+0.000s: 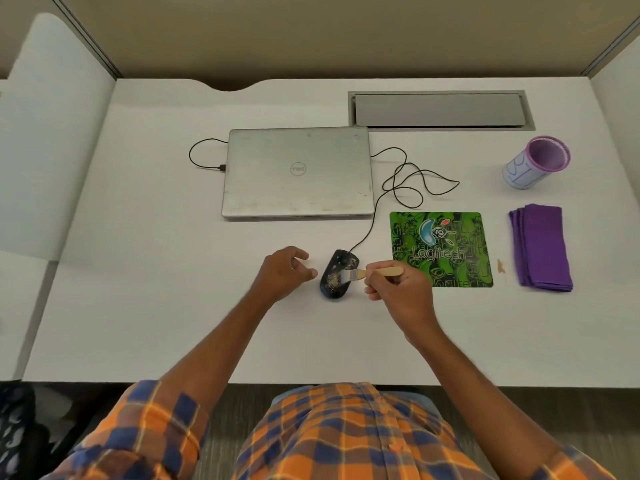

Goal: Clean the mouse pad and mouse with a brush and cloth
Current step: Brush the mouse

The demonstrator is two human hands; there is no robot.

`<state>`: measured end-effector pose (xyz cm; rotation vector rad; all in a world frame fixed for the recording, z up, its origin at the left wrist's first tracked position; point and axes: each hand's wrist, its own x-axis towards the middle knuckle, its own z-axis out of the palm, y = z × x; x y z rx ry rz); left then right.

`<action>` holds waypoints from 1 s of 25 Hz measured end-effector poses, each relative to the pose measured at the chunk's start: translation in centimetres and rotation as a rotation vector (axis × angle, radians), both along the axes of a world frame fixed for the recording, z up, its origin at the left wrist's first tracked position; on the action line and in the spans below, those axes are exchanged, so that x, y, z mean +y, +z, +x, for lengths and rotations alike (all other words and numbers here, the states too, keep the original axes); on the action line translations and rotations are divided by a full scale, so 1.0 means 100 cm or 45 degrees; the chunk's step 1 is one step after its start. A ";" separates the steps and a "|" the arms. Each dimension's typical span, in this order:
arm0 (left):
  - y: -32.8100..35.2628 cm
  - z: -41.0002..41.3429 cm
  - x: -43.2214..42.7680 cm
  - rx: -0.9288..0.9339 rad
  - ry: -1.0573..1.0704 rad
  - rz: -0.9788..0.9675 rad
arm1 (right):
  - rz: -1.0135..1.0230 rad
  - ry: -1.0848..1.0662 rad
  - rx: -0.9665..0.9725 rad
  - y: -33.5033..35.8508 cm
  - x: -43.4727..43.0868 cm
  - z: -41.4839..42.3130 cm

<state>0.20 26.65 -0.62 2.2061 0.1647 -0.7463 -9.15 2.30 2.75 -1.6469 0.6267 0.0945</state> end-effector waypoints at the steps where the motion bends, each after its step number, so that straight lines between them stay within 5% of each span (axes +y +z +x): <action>1: -0.004 -0.001 0.002 0.016 -0.009 -0.013 | -0.013 0.005 0.008 -0.001 0.005 -0.001; 12: -0.023 0.000 0.010 0.048 -0.116 -0.069 | -0.260 0.212 -0.041 -0.007 0.041 -0.009; 25: -0.029 0.000 0.009 0.048 -0.144 -0.038 | -0.115 0.120 -0.027 -0.004 0.022 -0.010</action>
